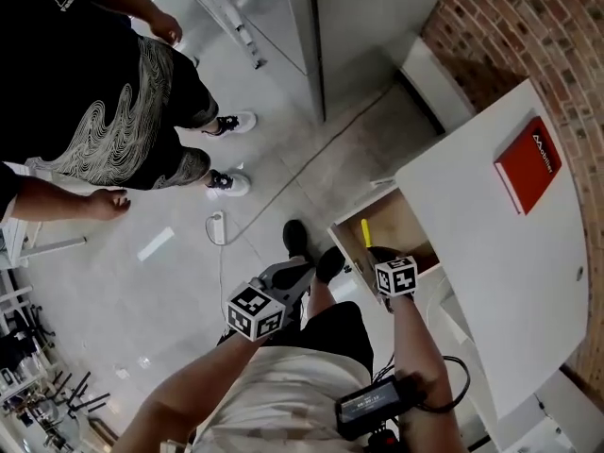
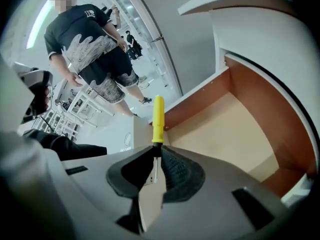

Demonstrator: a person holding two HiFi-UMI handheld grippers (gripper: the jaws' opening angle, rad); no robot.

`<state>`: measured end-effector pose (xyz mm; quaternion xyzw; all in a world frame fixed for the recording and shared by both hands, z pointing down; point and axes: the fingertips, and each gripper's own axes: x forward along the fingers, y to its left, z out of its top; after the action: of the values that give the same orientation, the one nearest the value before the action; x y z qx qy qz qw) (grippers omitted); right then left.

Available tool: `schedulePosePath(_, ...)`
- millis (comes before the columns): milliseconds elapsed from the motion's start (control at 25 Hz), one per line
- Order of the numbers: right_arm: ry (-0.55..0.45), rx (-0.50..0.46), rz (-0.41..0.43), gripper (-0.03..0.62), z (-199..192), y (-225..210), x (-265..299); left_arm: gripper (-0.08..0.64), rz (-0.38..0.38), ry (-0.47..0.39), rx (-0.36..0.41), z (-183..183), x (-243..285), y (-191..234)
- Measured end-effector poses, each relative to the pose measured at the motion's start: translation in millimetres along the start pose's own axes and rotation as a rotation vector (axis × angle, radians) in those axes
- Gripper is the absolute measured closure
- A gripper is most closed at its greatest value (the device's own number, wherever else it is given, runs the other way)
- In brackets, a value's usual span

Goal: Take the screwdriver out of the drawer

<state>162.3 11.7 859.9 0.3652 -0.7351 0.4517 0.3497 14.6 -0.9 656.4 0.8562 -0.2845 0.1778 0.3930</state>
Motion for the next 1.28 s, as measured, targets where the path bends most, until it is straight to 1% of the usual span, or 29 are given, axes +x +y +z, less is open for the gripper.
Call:
schedulePosePath(320,-0.082,0.028,-0.001,0.554,7.9,18.1,-36.5,0.549,0.009,-0.021,0.044,19.1,-16.4,-10.9)
schedulePosePath(520,-0.122,0.054,0.001,0.554,2.2,27.5,-57.3,0.549,0.005,-0.030,0.065,26.5,-21.3,-20.0)
schedulePosePath(640,-0.149,0.057,-0.001,0.554,5.8,30.9,-70.1,0.549,-0.003,-0.047,0.057,35.7,-19.5,-23.7)
schedulePosePath(760,-0.169,0.068,0.002,0.554,-1.5,37.3,-84.9,0.549,-0.013,-0.053,0.064,38.3,-18.4,-35.5)
schedulePosePath(1000,-0.222,0.085,-0.010,0.554,3.1,40.7,-108.1,0.549,-0.044,-0.068,0.117,55.0,-17.9,-51.3)
schedulePosePath(1280,-0.317,0.111,-0.015,0.554,19.6,58.2,-135.5,0.549,-0.061,-0.066,0.158,63.7,-24.5,-52.0)
